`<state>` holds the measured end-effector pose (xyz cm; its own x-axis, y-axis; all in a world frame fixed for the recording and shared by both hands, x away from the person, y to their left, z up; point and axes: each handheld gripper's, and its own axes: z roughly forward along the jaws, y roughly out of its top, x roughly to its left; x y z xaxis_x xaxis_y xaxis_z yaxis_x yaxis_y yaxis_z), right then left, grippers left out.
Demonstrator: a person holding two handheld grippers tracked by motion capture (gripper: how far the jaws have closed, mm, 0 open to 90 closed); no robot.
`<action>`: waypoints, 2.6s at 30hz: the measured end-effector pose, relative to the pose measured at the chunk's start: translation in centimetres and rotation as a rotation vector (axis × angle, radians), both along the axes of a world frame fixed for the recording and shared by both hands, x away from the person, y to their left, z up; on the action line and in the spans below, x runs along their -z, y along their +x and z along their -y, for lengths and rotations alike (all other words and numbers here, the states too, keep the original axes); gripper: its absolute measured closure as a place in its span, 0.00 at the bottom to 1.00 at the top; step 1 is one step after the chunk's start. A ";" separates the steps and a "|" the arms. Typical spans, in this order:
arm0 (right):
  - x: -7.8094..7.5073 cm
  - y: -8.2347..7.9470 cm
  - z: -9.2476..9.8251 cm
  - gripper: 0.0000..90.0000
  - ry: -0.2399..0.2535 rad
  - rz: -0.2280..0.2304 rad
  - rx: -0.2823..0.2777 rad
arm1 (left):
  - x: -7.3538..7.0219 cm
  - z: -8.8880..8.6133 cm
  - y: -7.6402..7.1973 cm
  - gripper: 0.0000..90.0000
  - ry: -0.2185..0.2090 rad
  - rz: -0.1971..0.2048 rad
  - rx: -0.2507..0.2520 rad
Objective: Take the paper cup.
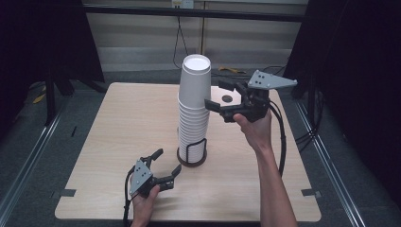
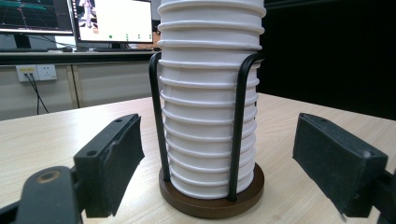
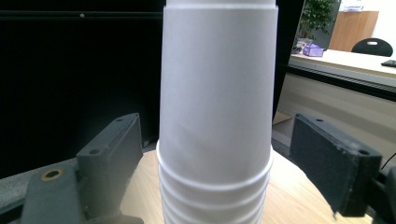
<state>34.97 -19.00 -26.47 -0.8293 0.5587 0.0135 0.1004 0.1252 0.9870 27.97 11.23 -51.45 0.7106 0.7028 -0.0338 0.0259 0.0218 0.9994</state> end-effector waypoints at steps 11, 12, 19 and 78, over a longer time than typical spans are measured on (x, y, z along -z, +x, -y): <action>-1.9 1.4 -1.3 0.18 -0.031 0.008 -0.010 | 0.0 0.0 0.0 0.17 0.001 -0.001 0.002; -2.0 1.5 -1.4 0.18 -0.031 0.007 -0.016 | 0.0 0.0 0.0 0.17 0.001 -0.001 0.003; -2.6 2.3 -2.1 0.17 -0.022 -0.018 -0.039 | 0.0 0.0 0.0 0.17 -0.002 0.000 0.007; -5.6 4.2 -4.5 0.23 0.016 -0.005 -0.081 | 0.0 0.0 0.0 0.17 -0.001 0.000 0.014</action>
